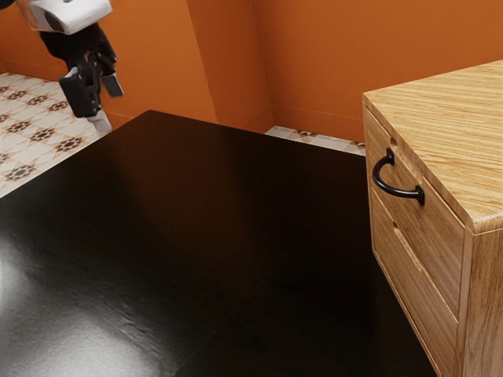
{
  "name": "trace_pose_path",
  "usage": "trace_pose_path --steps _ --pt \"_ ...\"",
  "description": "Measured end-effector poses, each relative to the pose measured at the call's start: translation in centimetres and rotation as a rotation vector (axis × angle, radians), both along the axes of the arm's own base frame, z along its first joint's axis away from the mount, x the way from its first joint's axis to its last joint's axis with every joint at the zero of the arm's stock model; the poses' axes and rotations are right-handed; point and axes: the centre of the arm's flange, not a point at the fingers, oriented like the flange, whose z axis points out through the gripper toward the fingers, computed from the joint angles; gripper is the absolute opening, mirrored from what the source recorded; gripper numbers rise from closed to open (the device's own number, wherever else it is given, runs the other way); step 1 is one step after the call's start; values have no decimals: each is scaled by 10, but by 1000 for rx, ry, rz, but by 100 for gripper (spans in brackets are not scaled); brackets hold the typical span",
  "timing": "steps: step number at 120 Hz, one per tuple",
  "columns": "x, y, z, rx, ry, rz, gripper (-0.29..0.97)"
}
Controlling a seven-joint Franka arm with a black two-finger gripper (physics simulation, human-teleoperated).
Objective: Pull the drawer handle with one arm to open the drawer
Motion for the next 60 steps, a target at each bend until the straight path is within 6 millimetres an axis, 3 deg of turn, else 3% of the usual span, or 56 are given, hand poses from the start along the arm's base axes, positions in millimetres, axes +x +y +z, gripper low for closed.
trace_pose_path --steps 20,30,35,42,52,60 --pt "0 0 3 21 -9 -115 68" --pt "-6 -6 16 17 -43 -190 68" --pt "-9 -26 28 33 -67 -269 68" --pt "-11 -71 38 47 -84 -403 68" --pt "16 -128 12 65 -40 -584 68" --pt "27 -146 -8 71 -16 -681 68"
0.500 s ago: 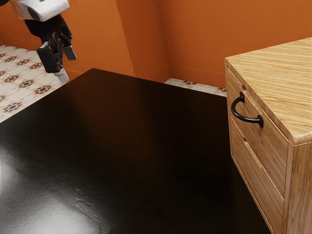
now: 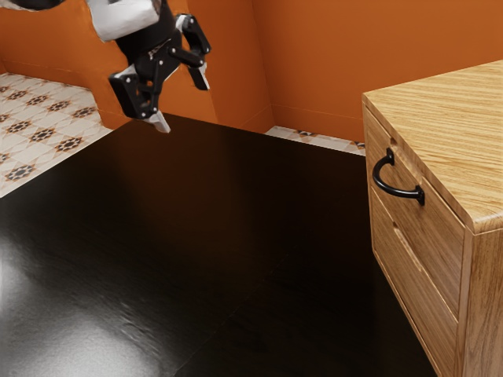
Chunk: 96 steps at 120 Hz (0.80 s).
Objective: Pull the drawer handle with one arm to open the drawer
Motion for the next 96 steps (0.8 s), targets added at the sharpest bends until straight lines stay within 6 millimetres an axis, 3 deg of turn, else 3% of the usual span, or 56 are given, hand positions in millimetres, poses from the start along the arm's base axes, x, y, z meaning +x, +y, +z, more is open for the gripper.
trace_pose_path --steps 15,32,38,45,53,71,96 --pt "-20 16 -33 -7 12 -103 68" --pt "-16 34 -53 11 -31 -173 68" --pt "-13 20 -54 28 -59 -234 68" --pt "-10 -9 -56 47 -90 -327 68" --pt "-6 -35 -73 61 -107 -414 68" --pt "-2 -42 -90 88 -176 -502 68" --pt "-17 -80 -93 102 -300 -656 68"
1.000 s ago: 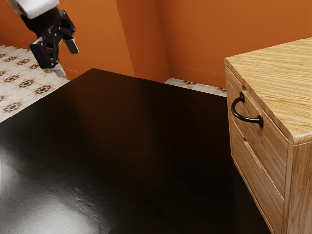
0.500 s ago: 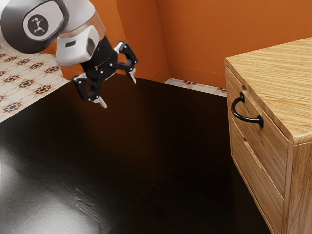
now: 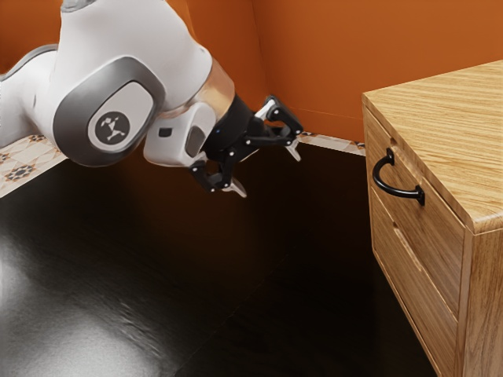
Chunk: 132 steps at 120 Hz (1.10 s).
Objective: Pull the drawer handle with one arm to open the drawer
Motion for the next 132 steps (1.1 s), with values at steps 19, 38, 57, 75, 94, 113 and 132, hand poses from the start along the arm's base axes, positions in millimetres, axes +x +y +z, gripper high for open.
trace_pose_path --steps 19,38,57,75,94,113,132 --pt "-8 -25 7 -27 -62 -110 68" --pt "-8 -34 11 -39 -98 -155 68" --pt "-12 -49 15 -44 -135 -201 68" --pt "-5 -49 4 -37 -150 -204 68" --pt "-2 -55 -5 -42 -186 -219 68" --pt "3 -61 -11 -39 -213 -229 68" --pt "9 -59 -30 -27 -201 -226 68"
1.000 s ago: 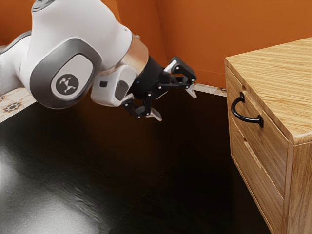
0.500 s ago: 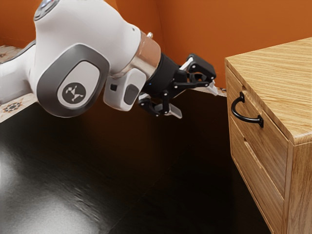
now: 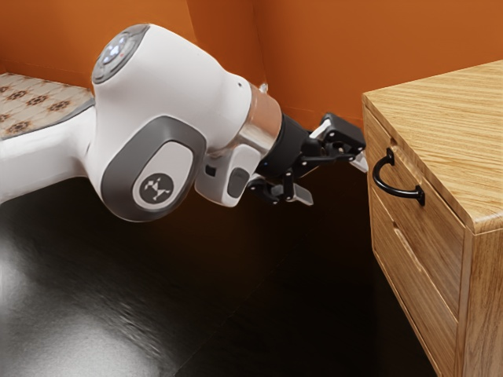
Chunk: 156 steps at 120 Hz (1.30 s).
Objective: Pull the drawer handle with one arm to open the drawer
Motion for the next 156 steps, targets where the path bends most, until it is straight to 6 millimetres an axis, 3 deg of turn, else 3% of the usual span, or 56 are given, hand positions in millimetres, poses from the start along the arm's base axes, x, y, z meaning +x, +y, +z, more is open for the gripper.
trace_pose_path --steps 75,108,124,142,156 --pt "28 -14 -23 34 -28 12 68" --pt "29 -15 -36 42 -14 10 69" --pt "19 -8 -37 30 -5 5 66" --pt "3 16 -29 -2 -2 13 66" --pt "-9 33 -35 -11 14 15 70"
